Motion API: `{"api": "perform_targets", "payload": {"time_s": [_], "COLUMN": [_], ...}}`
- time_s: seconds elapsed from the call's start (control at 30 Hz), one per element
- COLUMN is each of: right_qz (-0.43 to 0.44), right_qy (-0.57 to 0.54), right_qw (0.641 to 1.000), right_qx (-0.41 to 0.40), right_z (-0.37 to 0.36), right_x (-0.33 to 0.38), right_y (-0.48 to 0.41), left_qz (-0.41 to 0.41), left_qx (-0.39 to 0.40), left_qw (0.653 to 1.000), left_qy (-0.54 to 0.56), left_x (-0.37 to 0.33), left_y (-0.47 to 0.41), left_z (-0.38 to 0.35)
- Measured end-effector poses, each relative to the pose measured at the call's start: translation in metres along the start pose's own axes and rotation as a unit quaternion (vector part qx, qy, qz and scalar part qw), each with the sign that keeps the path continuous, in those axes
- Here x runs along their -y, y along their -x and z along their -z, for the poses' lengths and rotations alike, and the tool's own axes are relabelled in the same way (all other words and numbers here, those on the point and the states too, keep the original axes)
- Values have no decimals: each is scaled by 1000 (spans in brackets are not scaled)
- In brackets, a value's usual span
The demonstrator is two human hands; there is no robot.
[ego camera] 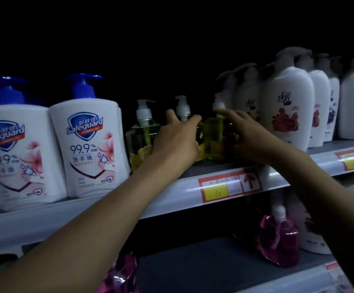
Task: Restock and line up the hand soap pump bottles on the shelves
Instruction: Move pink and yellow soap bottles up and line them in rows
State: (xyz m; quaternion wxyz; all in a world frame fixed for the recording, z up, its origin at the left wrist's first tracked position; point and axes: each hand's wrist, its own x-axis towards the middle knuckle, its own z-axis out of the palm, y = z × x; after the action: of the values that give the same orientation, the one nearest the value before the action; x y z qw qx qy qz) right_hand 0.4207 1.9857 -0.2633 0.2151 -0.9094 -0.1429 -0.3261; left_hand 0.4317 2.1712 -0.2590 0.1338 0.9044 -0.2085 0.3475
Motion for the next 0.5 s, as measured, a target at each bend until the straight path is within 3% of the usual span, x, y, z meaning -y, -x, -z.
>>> {"api": "perform_targets", "payload": {"time_s": [0.17, 0.27, 0.33, 0.4, 0.5], "right_qz": [-7, -26, -18, -13, -69], "right_qy": [-29, 15, 53, 45, 42], "right_qw": [999, 999, 997, 977, 913], "right_qx": [36, 31, -51, -209, -400], "right_z": [3, 5, 6, 3, -18], "right_x": [3, 14, 23, 33, 34], "right_y": [-1, 7, 21, 47, 113], "left_qz": [2, 2, 6, -17, -108], "left_qx": [6, 40, 73, 45, -153], "left_qw": [1000, 999, 997, 999, 982], "left_qy": [15, 7, 10, -5, -26], "left_x": [-3, -5, -8, -10, -23], "left_y": [1, 8, 16, 28, 68], "left_z": [3, 12, 22, 33, 33]}}
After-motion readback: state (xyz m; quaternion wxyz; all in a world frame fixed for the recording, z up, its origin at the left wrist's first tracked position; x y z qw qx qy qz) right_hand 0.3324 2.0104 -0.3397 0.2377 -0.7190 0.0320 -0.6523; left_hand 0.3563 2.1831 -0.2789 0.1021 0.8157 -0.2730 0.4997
